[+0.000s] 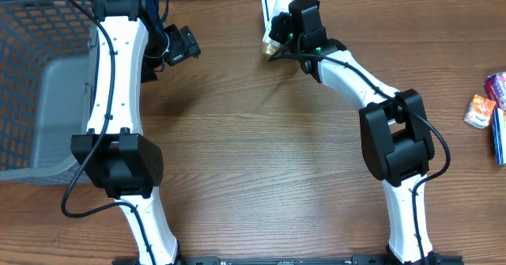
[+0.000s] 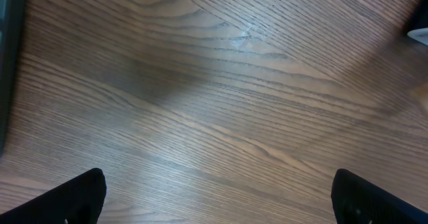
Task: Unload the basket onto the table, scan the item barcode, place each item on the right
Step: 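Lift the Pantene tube up in front of the scanner, then carry the Pantene tube right and drop it off the table's right side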
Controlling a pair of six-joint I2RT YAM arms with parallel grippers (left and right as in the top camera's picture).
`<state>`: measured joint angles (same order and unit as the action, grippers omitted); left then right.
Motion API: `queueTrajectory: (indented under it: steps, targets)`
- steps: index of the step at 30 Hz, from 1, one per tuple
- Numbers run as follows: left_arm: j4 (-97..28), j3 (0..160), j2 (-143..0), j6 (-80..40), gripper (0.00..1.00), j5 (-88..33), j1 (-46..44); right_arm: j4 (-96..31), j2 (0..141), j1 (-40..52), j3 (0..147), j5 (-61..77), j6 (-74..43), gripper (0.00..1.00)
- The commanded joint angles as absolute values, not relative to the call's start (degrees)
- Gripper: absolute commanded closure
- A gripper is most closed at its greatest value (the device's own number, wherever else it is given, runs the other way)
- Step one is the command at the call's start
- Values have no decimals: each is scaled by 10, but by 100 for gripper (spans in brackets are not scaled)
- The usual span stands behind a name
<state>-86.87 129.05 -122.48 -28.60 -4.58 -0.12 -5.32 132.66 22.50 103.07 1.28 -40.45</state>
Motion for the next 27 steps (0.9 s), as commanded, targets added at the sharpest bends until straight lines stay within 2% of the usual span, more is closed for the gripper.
queueTrajectory:
  steps: [1,6,11,21,27]
  targets:
    - [-869,1296,-1221,-294,0,-40,0,-50,1303,221,1048,12,-405,96]
    - [-869,1296,-1221,-294,0,-40,0,-53,1301,220,1049,12,-405,96]
    - [-869,1296,-1221,-294,0,-40,0,-109,1274,202,1084,9,-401,96]
    - [-869,1296,-1221,-294,0,-40,0,-389,1143,23,1175,1,-407,96]
    - [-869,1296,-1221,-294,0,-40,0,-562,1145,-110,1173,1,-392,96]
